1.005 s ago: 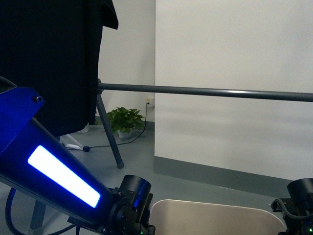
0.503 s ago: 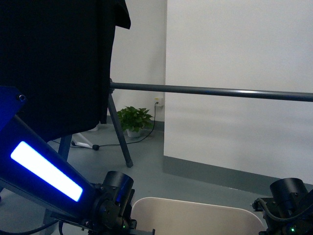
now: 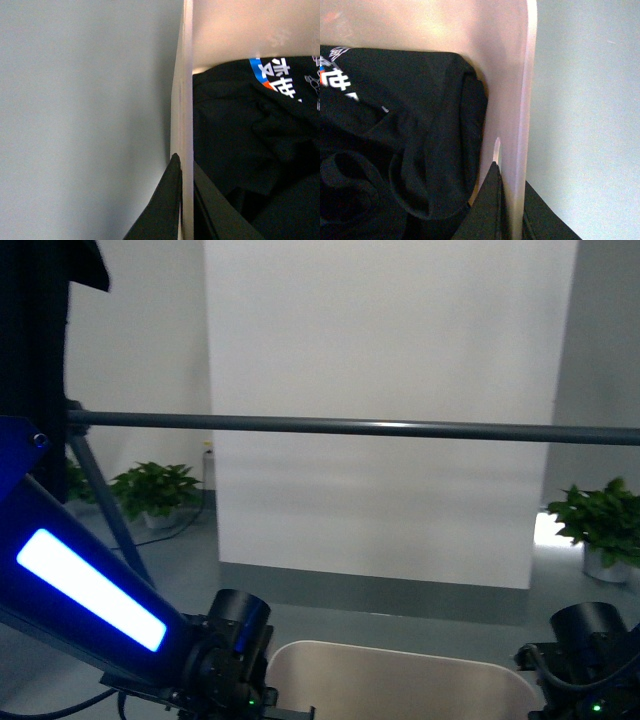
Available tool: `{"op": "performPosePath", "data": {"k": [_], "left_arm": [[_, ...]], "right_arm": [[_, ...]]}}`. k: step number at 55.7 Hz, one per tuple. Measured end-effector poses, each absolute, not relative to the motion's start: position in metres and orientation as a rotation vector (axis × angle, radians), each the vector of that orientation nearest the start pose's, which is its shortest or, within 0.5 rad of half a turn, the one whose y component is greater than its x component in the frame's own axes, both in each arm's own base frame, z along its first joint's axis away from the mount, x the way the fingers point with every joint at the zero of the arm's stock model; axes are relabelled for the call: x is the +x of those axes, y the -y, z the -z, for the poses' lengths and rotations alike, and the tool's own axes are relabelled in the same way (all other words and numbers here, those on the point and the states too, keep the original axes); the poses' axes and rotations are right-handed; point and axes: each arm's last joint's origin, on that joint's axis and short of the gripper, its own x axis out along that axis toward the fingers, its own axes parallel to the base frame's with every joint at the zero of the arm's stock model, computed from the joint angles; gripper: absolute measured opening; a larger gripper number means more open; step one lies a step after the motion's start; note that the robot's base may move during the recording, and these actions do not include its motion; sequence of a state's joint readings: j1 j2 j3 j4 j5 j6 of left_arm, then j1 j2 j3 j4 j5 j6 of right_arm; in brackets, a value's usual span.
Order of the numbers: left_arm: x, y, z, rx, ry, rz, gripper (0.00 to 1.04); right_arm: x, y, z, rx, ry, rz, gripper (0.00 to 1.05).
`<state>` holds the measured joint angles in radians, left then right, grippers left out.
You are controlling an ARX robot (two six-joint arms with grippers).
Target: Move hamper under clothes hanger
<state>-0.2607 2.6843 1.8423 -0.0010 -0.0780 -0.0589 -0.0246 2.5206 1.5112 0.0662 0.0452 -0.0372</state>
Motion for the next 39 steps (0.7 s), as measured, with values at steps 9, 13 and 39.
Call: {"op": "performPosePath", "data": {"k": [9,13,39], "left_arm": [[0.503,0.163,-0.005,0.097,-0.837,0.225,0.04],[0.501,0.170,-0.005,0.099,-0.838,0.237,0.04],[0.513,0.130,-0.005,0.086,-0.835,0.127,0.04]], "right_arm": [[0.471,0.039,-0.004,-0.038,-0.946,0.131,0.03],[0.471,0.043,-0.004,-0.038,-0.947,0.143,0.03],[0.473,0.007,-0.004,-0.049,-0.944,0.027,0.03]]}}
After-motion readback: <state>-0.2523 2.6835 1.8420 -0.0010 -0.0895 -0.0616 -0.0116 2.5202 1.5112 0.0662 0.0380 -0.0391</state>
